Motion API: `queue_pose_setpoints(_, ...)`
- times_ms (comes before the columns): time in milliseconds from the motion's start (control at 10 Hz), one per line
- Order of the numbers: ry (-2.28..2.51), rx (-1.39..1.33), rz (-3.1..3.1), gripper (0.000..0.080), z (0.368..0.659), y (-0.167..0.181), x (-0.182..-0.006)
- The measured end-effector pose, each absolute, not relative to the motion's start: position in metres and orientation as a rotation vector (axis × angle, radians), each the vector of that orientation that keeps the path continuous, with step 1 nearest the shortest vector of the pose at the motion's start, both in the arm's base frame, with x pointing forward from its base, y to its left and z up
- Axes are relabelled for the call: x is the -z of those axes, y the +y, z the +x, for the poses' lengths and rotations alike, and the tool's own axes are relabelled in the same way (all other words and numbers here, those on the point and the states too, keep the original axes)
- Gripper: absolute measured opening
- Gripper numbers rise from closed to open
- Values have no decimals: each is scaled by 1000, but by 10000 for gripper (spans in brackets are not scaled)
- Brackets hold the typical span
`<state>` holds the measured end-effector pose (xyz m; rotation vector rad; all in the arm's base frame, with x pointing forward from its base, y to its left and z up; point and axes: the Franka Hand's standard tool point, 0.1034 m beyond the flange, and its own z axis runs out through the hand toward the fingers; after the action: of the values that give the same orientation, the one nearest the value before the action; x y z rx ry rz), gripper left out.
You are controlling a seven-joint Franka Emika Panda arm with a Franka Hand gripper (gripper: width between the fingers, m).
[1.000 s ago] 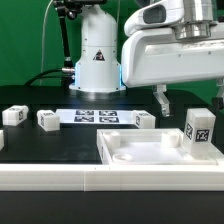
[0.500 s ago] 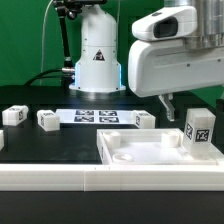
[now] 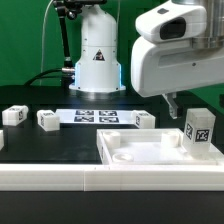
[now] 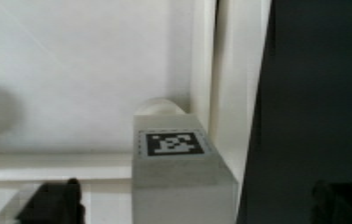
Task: Assemble one leg
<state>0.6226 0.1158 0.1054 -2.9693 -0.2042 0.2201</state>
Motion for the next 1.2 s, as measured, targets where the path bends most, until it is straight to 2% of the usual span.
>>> queue_pose_setpoints(100,-156,-146,-2983,648,629,118,-107)
queue_pose_setpoints(600,-138,-49,-3014,648,617,120,-82)
queue_pose_setpoints(800,-154,-46,-3013,648,618,118,-83)
queue_pose_setpoints(1000,-152,-47,-3013,373,618,118,-82)
queue_pose_setpoints(1100,-151,-47,-3015,373,618,117,-82)
queue_pose_setpoints(1200,-148,-46,-3015,296,619,116,-82)
